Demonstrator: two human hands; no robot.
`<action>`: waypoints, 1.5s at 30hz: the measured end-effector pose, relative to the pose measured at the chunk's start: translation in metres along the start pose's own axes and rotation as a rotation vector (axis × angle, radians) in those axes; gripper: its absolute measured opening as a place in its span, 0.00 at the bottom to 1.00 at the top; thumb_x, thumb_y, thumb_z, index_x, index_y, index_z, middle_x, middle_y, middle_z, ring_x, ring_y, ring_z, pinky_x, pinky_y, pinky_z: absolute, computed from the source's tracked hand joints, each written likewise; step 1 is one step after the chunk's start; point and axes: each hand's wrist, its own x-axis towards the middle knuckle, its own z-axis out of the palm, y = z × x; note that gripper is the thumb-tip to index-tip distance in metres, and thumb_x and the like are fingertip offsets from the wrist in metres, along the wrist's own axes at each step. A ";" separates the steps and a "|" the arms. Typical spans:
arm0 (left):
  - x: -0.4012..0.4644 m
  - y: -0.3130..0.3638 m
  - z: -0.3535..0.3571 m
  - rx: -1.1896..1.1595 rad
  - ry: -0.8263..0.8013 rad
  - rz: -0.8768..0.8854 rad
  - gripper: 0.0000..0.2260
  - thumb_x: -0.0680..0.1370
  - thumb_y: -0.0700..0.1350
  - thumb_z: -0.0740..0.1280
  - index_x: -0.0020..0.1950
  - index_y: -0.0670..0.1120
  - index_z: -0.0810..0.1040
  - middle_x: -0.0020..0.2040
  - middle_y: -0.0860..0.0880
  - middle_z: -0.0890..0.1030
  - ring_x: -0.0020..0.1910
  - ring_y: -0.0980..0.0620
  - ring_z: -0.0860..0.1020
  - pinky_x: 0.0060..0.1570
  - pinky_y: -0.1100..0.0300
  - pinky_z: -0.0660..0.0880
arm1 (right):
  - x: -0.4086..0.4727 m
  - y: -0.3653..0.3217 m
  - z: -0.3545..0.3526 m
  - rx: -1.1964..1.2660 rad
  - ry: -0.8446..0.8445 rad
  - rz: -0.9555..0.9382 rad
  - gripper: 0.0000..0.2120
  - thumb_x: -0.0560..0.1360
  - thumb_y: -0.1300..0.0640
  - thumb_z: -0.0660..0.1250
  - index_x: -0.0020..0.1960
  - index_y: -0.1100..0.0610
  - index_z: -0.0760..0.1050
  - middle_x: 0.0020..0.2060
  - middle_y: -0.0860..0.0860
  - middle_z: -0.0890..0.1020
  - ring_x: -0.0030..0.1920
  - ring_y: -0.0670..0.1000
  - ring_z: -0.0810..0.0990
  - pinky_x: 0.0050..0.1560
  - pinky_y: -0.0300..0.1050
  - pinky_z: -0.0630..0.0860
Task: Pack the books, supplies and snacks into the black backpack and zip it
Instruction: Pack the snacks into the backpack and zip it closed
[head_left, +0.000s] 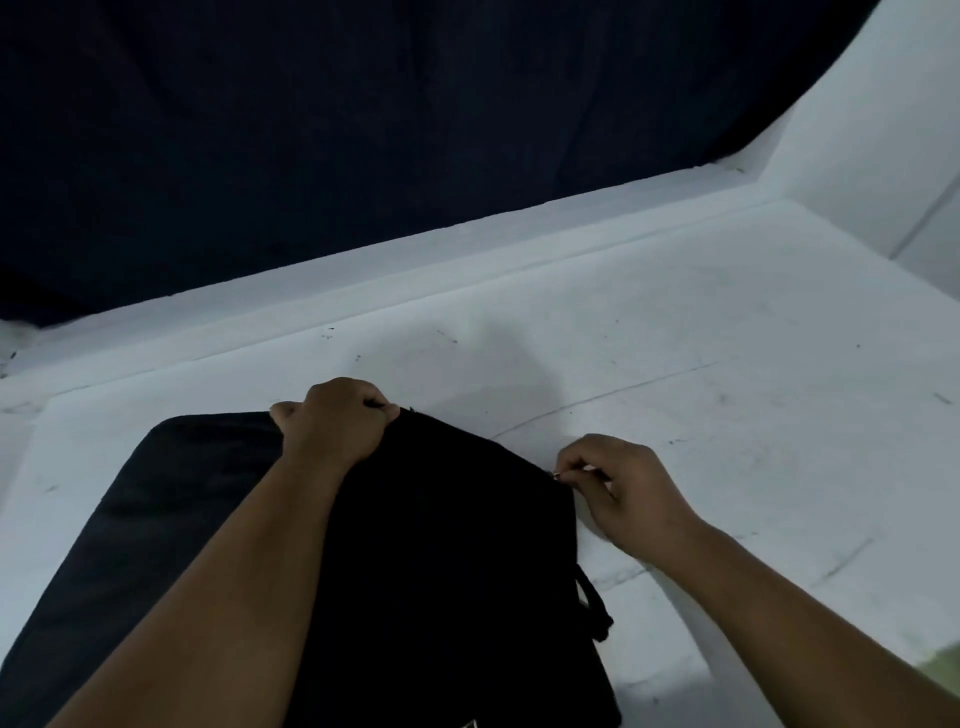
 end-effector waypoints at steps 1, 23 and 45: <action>-0.001 0.001 -0.001 0.007 0.003 0.013 0.09 0.79 0.55 0.66 0.43 0.56 0.82 0.46 0.59 0.80 0.48 0.55 0.72 0.60 0.47 0.59 | -0.011 -0.004 -0.003 -0.018 0.020 -0.008 0.09 0.75 0.69 0.67 0.43 0.56 0.79 0.38 0.45 0.81 0.39 0.45 0.80 0.40 0.38 0.75; -0.119 0.070 0.035 0.017 0.017 0.819 0.09 0.80 0.47 0.64 0.48 0.58 0.83 0.49 0.61 0.82 0.55 0.59 0.74 0.64 0.51 0.49 | -0.109 -0.067 -0.005 -0.246 0.151 0.089 0.07 0.78 0.56 0.64 0.45 0.49 0.79 0.40 0.43 0.81 0.39 0.44 0.78 0.39 0.47 0.76; -0.183 0.085 0.034 -0.283 -0.163 0.637 0.04 0.71 0.49 0.76 0.45 0.53 0.85 0.38 0.58 0.82 0.40 0.59 0.80 0.42 0.63 0.78 | -0.070 -0.057 -0.050 0.205 -0.224 0.503 0.08 0.74 0.60 0.68 0.41 0.51 0.84 0.37 0.47 0.86 0.38 0.43 0.83 0.41 0.37 0.78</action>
